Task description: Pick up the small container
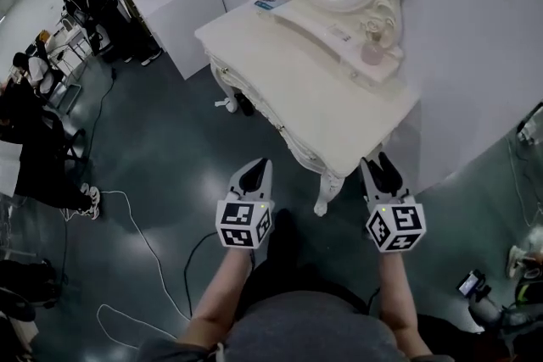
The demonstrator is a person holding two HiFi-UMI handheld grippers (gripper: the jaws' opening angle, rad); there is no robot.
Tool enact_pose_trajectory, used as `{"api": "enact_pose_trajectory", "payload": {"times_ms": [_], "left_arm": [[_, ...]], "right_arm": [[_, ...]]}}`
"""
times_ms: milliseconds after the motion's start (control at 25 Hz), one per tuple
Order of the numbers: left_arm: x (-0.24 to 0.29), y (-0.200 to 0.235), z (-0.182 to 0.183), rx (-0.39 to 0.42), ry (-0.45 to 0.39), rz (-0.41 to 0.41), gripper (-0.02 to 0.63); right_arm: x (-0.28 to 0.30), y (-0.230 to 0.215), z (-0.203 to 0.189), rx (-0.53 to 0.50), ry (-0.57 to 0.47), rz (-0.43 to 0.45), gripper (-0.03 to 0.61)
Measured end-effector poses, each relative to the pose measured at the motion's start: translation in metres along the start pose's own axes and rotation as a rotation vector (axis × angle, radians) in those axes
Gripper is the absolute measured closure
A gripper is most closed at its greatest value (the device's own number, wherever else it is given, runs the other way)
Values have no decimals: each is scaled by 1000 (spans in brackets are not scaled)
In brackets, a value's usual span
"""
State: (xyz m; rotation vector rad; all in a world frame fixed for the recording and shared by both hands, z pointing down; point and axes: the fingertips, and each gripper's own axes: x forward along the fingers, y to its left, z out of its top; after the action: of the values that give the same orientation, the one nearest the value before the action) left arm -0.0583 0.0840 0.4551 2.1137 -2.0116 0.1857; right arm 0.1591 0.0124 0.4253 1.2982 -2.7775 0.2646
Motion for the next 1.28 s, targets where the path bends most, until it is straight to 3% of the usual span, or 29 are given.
{"api": "enact_pose_trajectory", "payload": {"times_ms": [640,1280], "left_arm": [[125,103,28,-15,23,-46,606],[211,152,48,-21,29,-151,606]], "right_arm": [[153,-17,12,-10,61,-76,382],[226,-39,32,16,50,-232,380]]}}
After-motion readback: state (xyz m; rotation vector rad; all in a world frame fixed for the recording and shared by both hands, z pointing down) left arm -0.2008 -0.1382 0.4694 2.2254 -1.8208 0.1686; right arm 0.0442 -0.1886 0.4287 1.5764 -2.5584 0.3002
